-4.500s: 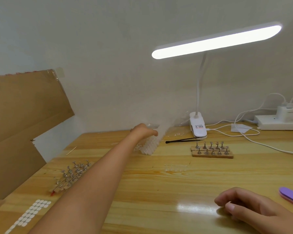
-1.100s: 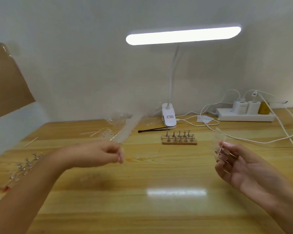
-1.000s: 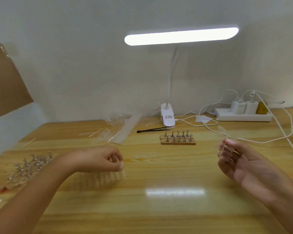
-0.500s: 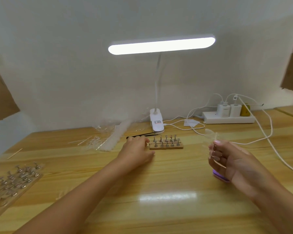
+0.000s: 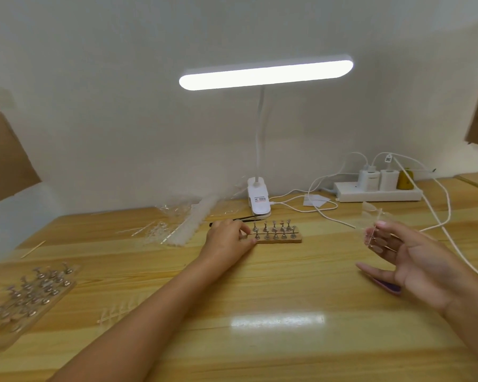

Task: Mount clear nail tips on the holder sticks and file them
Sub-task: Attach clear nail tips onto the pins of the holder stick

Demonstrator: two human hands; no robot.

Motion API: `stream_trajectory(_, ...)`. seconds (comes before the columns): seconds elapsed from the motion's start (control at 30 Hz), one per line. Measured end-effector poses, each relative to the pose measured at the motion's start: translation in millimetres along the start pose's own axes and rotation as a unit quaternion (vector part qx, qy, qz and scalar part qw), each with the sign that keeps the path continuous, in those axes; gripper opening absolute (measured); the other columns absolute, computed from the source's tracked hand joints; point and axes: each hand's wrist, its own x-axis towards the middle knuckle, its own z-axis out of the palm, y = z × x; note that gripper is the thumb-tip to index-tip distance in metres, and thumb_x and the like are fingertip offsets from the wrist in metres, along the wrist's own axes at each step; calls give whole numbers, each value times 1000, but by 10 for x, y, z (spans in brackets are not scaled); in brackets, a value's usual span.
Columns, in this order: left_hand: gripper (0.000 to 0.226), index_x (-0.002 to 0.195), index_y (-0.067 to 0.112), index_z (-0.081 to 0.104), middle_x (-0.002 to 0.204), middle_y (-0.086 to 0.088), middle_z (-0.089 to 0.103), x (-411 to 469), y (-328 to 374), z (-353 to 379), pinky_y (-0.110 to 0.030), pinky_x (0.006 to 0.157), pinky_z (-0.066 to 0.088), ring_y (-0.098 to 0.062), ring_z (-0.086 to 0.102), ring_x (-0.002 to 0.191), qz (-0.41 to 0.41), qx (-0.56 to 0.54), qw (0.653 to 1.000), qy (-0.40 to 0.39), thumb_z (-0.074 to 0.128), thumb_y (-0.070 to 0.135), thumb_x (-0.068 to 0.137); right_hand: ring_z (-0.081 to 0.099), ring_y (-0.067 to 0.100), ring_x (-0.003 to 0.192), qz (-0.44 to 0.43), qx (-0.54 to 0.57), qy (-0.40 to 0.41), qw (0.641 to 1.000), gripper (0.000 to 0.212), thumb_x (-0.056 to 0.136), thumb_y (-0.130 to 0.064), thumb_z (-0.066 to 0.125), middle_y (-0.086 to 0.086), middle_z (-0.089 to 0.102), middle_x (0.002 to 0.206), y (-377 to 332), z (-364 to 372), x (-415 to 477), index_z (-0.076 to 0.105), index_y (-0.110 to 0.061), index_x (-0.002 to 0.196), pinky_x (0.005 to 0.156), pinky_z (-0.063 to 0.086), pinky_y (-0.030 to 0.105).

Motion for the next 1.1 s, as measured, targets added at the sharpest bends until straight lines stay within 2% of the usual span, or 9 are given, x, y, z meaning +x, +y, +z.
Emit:
stream_trajectory(0.1,16,104,31,65,96,12,52,-13,-20,2,-27,86,33,-15,42,109,40,19,999,-8,66,41,91,63,14,78,-12,13,21,1000,10,90,-17,62,1,70,76,3,-14,2,65,-16,81,72,59,41)
stream_trajectory(0.2,15,105,30,66,104,10,54,-40,-61,10,-26,91,33,-15,41,115,66,10,998,-13,66,35,92,60,12,69,-13,20,23,999,9,91,-14,62,2,68,74,18,16,-11,65,-10,84,61,60,27)
stream_trajectory(0.3,17,105,30,67,114,9,58,-78,-81,1,-24,91,32,-14,41,117,77,2,997,-4,68,37,90,60,10,65,-15,12,14,1000,7,92,-13,61,2,67,74,40,42,-23,64,-9,87,56,58,23)
stream_trajectory(0.47,16,93,33,62,110,14,57,-140,-67,29,-24,85,33,-8,40,110,86,-5,996,4,72,43,86,62,8,61,-5,17,-7,1000,6,86,-15,64,2,68,75,94,89,-33,65,-9,89,56,58,23)
stream_trajectory(0.63,40,124,32,62,113,8,59,-93,-3,38,-34,96,36,-18,40,120,41,30,998,-34,66,49,88,58,6,56,-2,-23,-44,999,26,81,-20,66,0,64,69,124,137,-66,64,-4,102,50,54,21)
stream_trajectory(0.7,38,125,35,63,114,7,59,-79,28,1,-36,98,33,-21,39,122,25,51,997,-50,63,51,90,59,6,56,-7,-32,-43,999,32,76,-23,68,1,66,73,136,166,-89,64,-7,103,49,53,21)
stream_trajectory(0.87,31,111,42,67,104,18,50,-389,113,-137,-31,92,28,-10,33,112,53,27,994,-88,65,57,85,63,8,61,-28,-23,-55,998,32,72,-17,68,3,68,75,100,214,-149,67,-4,100,56,55,17)
stream_trajectory(1.0,22,101,55,56,102,31,47,-943,98,-221,-26,93,28,4,30,105,100,-2,987,-126,59,65,81,71,11,75,-40,-5,-86,995,21,70,-8,67,9,74,87,66,260,-218,75,-3,89,65,56,15)
stream_trajectory(1.1,40,106,61,47,110,38,41,-1211,156,-295,-16,96,23,16,20,116,115,-14,980,-161,52,78,70,72,12,82,-45,-19,-120,992,20,71,-6,65,13,75,96,71,326,-278,79,-6,86,69,56,15)
